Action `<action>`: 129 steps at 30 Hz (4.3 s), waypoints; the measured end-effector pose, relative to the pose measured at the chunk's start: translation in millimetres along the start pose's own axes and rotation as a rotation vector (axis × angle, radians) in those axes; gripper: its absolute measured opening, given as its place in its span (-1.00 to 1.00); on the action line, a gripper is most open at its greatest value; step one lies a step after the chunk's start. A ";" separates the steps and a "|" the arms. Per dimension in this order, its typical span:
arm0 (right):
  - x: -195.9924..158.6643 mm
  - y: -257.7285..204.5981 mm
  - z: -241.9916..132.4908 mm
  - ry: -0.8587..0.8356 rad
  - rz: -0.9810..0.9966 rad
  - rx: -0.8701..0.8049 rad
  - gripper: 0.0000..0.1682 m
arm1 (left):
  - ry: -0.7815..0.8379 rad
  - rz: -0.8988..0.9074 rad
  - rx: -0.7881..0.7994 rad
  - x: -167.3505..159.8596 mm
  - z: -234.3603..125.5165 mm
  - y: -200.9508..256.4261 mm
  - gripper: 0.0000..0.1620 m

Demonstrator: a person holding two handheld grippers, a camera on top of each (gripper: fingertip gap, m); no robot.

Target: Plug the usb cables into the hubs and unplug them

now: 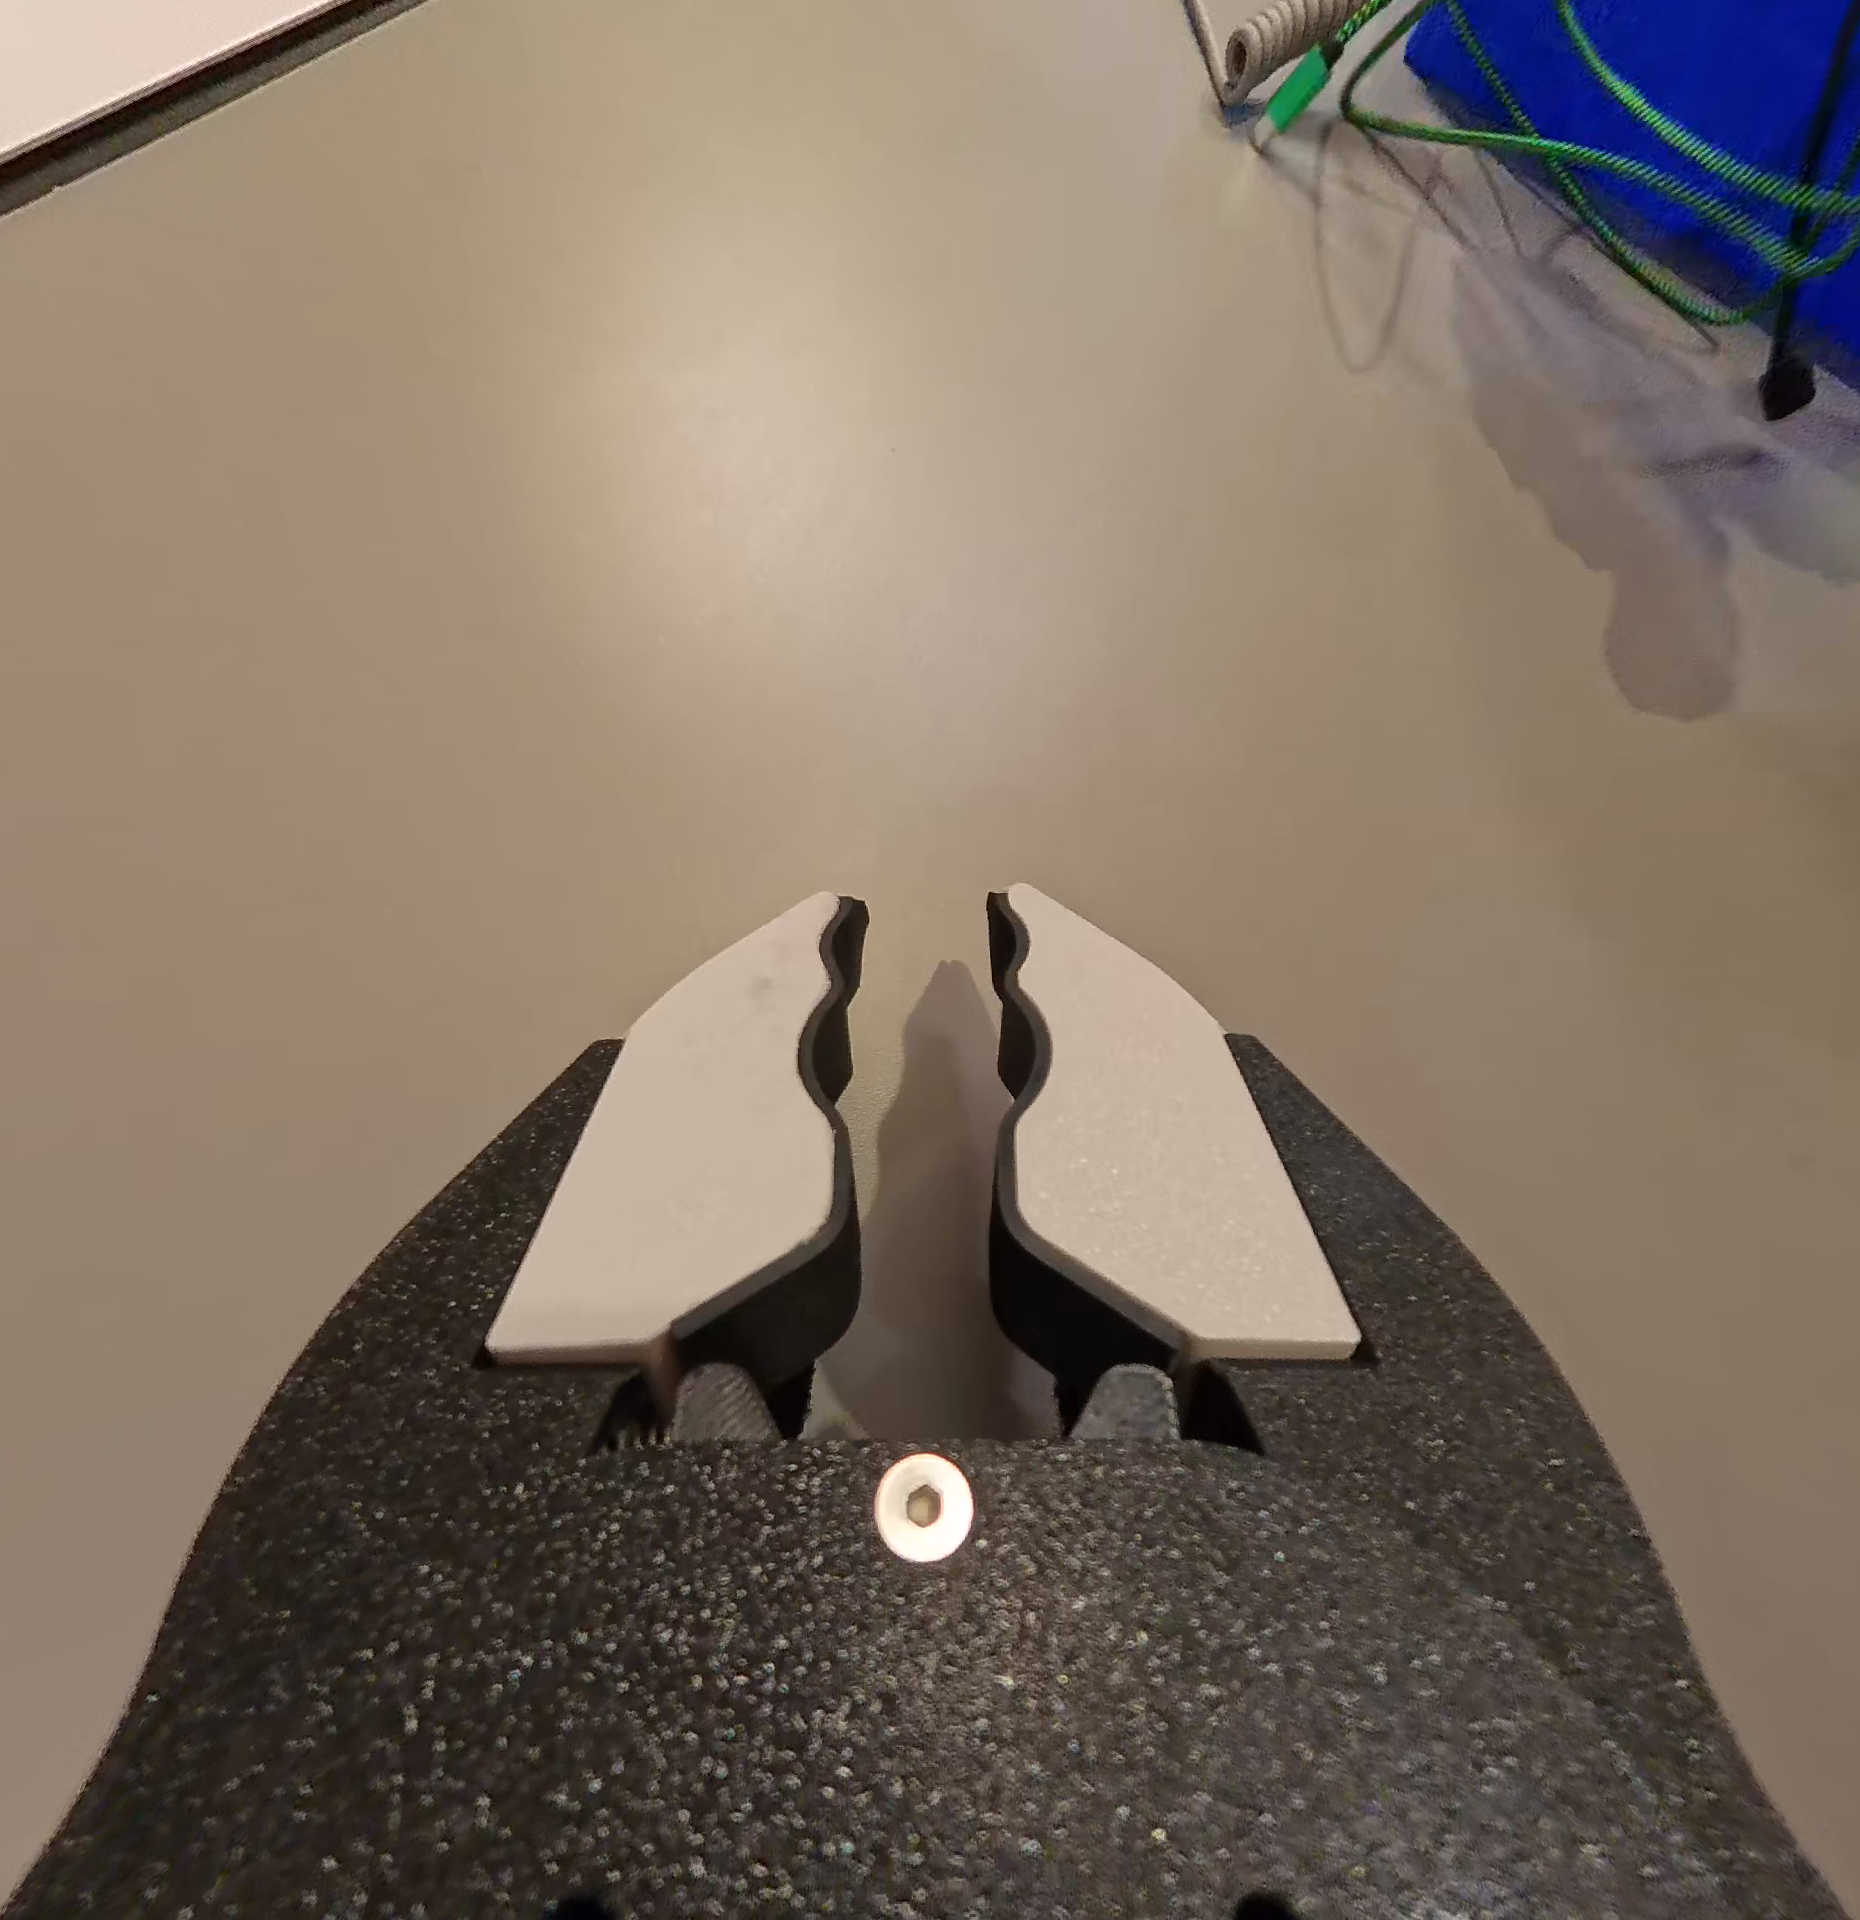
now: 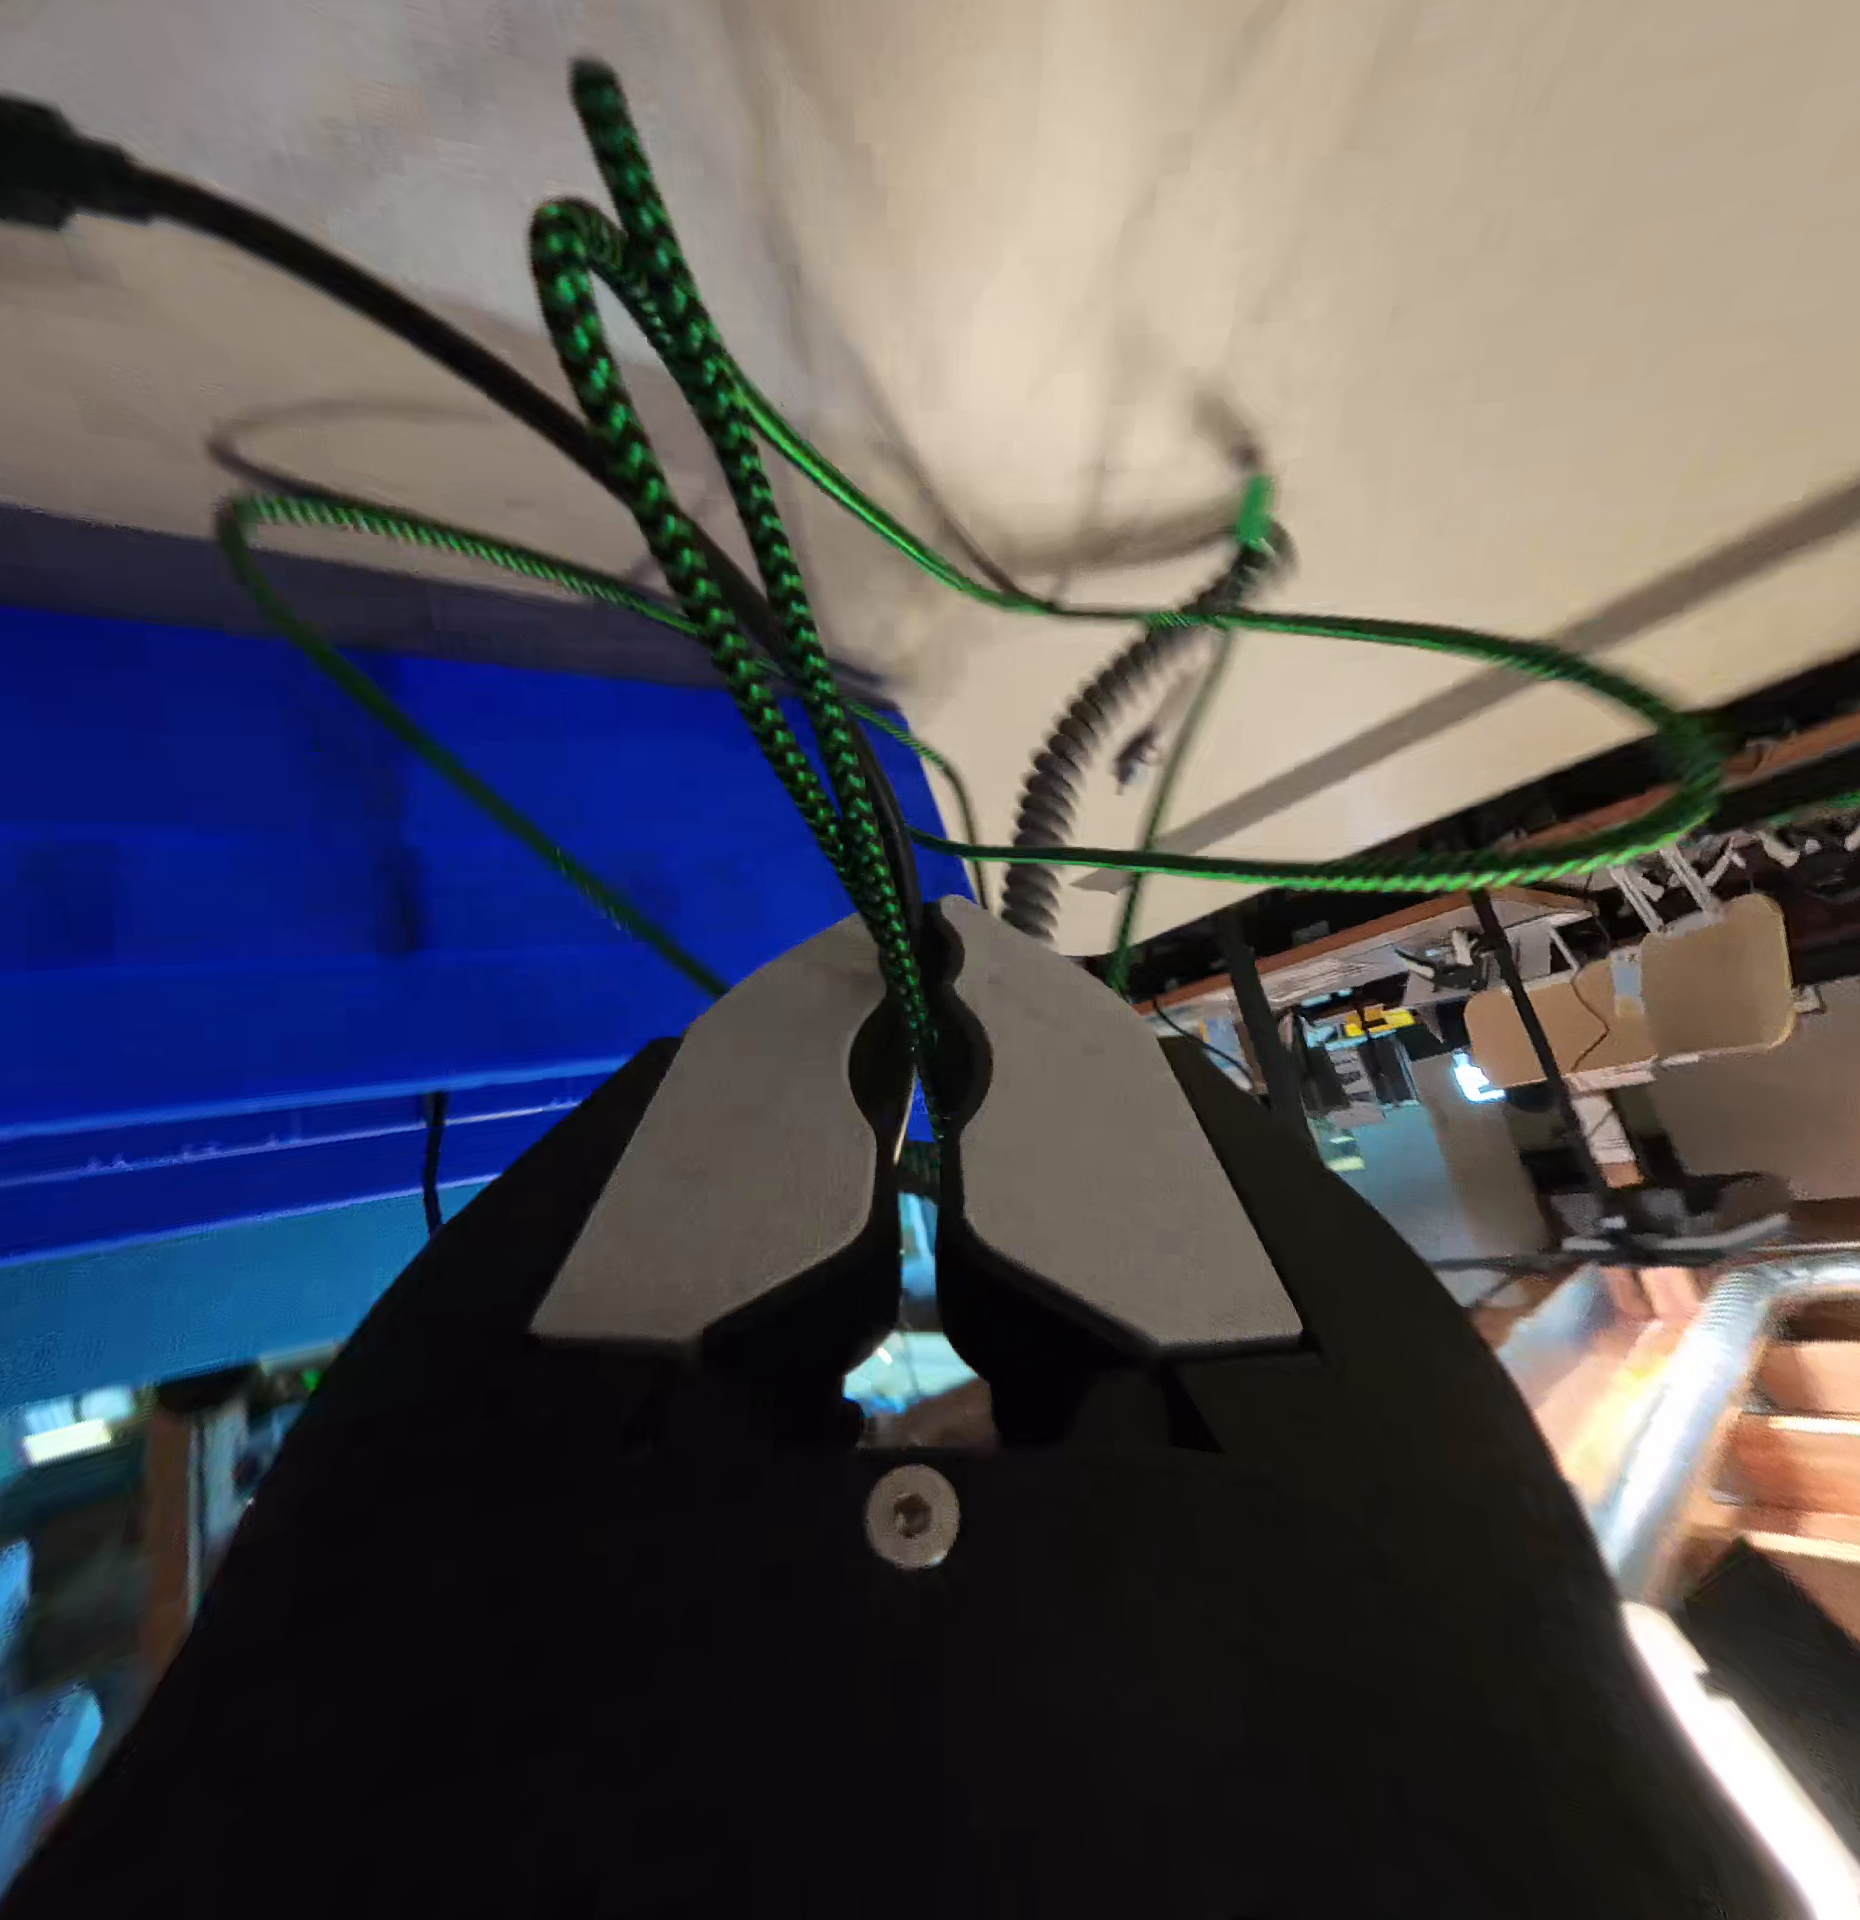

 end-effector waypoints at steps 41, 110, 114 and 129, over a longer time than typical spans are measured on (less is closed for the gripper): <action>-130.4 -73.9 99.9 0.343 0.851 0.355 -0.45 | -0.030 -0.012 -0.022 -4.6 2.5 1.3 -0.71; -87.9 35.4 45.1 0.274 0.602 0.153 -0.43 | -0.075 0.013 -0.025 -8.4 8.0 5.4 -0.71; -41.6 61.7 82.1 0.136 0.474 0.386 -0.43 | -0.073 0.012 -0.031 -8.5 7.5 5.6 -0.71; -78.7 73.0 83.0 0.042 0.515 0.292 -0.81 | -0.071 0.003 -0.061 -8.0 6.5 5.7 -0.71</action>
Point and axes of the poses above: each gripper's, where its closed fingertips meet, z out along the fingers, x out of its top, y = z × x across the jaws, the point moved 4 cm from there along -z, back along the fingers, and after that the axes turned 2 degrees about -z, right-handed, at the moved point
